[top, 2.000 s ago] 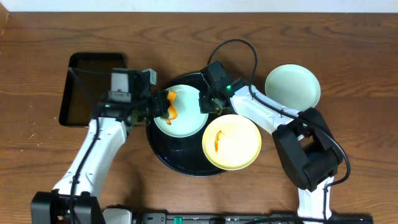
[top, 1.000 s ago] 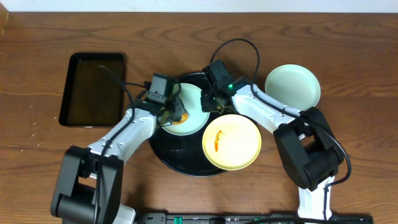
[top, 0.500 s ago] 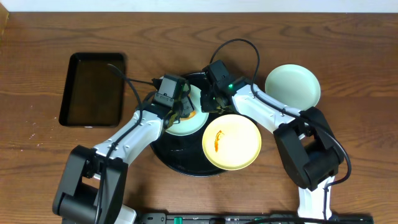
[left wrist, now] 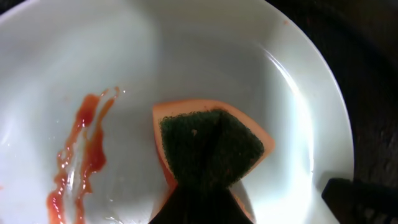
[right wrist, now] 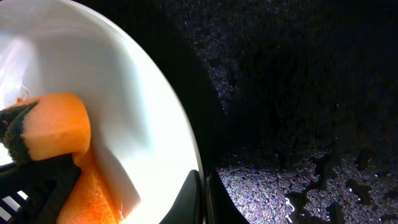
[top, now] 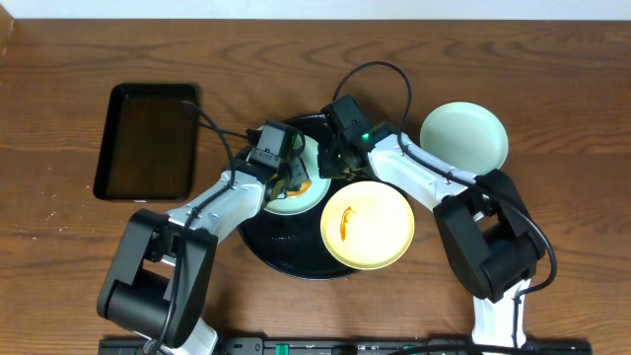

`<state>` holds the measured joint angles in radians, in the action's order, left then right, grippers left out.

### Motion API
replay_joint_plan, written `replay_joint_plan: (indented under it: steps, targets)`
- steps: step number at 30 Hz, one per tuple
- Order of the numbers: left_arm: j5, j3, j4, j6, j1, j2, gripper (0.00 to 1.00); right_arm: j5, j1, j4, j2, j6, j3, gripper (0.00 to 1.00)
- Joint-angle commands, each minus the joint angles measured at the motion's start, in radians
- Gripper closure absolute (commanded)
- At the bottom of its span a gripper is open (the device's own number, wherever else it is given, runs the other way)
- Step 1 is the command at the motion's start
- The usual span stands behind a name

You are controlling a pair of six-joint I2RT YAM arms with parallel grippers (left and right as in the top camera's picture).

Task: Clean dirty plates on tray and stack at the side

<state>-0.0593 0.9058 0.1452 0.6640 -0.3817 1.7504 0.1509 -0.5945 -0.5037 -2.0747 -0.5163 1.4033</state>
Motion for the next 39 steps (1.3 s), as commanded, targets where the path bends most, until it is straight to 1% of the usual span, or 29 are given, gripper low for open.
replay_joint_plan:
  steps: [1,3,9,13,15,19,23,26,28,31,34,39]
  targets:
    - [0.027,-0.011,0.026,-0.198,-0.002,0.008,0.92,0.008,0.0,-0.009,-0.025,0.017,-0.004,0.99]
    - [0.027,-0.011,0.036,-0.254,0.004,0.006,0.92,0.007,0.0,-0.01,-0.025,0.017,-0.004,0.99]
    - [0.028,-0.009,0.048,-0.367,0.055,-0.014,0.92,0.003,0.0,-0.01,-0.025,0.018,-0.004,0.99]
    - [0.115,-0.008,0.113,-0.385,0.114,-0.026,0.92,0.003,0.0,-0.013,-0.025,0.027,-0.004,0.99]
    - [0.151,-0.008,0.14,-0.436,0.151,-0.026,0.92,0.003,0.0,-0.012,-0.025,0.027,-0.004,0.99]
    - [0.15,-0.005,0.142,-0.519,0.187,-0.027,0.92,0.003,0.0,-0.011,-0.025,0.027,-0.004,0.99]
    - [0.126,0.01,0.142,-0.521,0.191,-0.048,0.92,0.003,0.0,-0.012,-0.025,0.027,-0.004,0.99]
    - [0.023,0.017,0.134,-0.518,0.182,-0.093,0.92,0.003,0.0,-0.011,-0.025,0.027,-0.004,0.99]
    - [-0.051,0.017,0.126,-0.483,0.173,-0.129,0.92,0.003,0.0,-0.011,-0.025,0.027,-0.004,0.99]
    - [-0.142,0.017,0.105,-0.397,0.153,-0.171,0.92,0.004,0.0,-0.009,-0.025,0.027,-0.004,0.99]
    - [-0.165,0.016,0.084,-0.333,0.127,-0.173,0.92,0.005,0.0,-0.005,-0.025,0.027,-0.004,0.99]
    - [-0.165,0.014,0.065,-0.325,0.087,-0.152,0.92,0.008,0.0,-0.005,-0.025,0.027,-0.004,0.99]
